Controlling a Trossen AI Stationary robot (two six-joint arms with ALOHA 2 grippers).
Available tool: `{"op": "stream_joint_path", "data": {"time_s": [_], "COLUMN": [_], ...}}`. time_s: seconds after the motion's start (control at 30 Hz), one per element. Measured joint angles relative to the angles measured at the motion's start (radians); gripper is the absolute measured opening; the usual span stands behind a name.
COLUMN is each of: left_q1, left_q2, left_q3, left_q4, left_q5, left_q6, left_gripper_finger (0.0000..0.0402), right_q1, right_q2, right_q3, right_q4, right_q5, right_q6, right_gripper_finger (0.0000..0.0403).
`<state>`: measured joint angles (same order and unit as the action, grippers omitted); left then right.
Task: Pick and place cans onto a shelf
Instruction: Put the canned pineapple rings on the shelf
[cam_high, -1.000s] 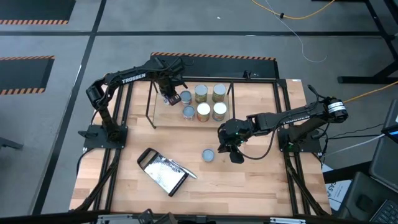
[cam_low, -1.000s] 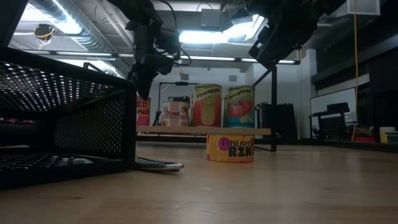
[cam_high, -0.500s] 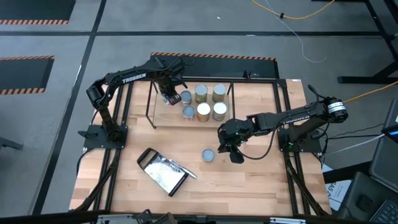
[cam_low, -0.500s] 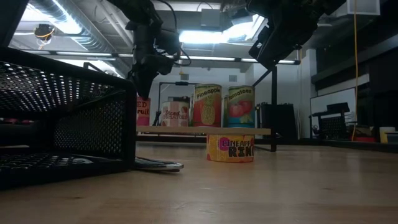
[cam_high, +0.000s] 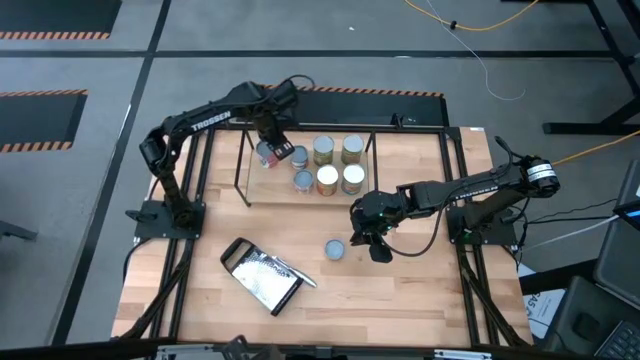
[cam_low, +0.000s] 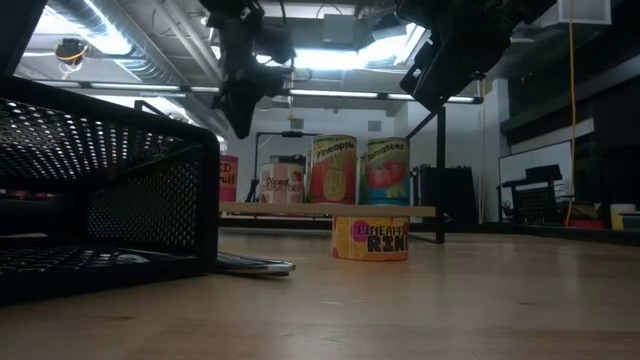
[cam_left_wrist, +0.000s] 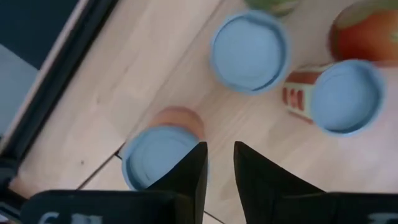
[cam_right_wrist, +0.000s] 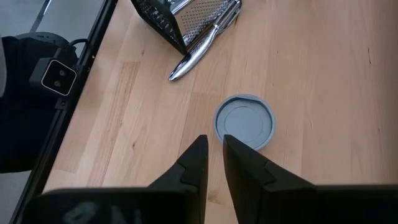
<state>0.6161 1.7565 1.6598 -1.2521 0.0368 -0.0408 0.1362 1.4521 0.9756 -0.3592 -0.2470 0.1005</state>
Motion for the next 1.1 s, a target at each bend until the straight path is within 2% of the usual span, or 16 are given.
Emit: {"op": "stream_joint_path", "data": {"time_s": [0.23, 0.37, 0.5, 0.63, 0.83, 1.0, 1.1], "left_q1": [-0.048, -0.094, -0.153, -0.237, -0.425, -0.567, -0.635], "left_q2": [-0.021, -0.118, -0.269, -0.46, -0.737, -0.883, -0.933], "left_q3": [0.134, 0.139, 0.076, -0.093, -0.457, -0.72, -0.847], "left_q4": [-0.107, -0.091, -0.052, 0.08, 0.382, 0.629, 0.792], "left_q5": [0.001, 0.001, -0.003, -0.01, -0.019, -0.026, -0.026], "left_q6": [0.105, 0.128, 0.096, 0.025, -0.113, -0.141, -0.141], "left_gripper_finger": [0.0073, 0.007, 0.0074, 0.0074, 0.0075, 0.0075, 0.0075], "right_q1": [0.0, 0.0, 0.0, 0.0, 0.024, 0.065, 0.088], "right_q2": [0.0, 0.0, 0.0, 0.002, 0.026, 0.071, 0.108], "right_q3": [0.0, 0.0, 0.0, 0.0, 0.0, 0.0, 0.0], "right_q4": [0.004, 0.004, 0.005, 0.034, 0.134, 0.17, 0.181], "right_q5": [0.0, 0.0, 0.0, 0.0, 0.001, 0.004, 0.058], "right_q6": [0.0, 0.0, 0.0, 0.0, -0.017, -0.104, -0.139], "right_gripper_finger": [0.0055, 0.0055, 0.0055, 0.0055, 0.0055, 0.0055, 0.0055]}}
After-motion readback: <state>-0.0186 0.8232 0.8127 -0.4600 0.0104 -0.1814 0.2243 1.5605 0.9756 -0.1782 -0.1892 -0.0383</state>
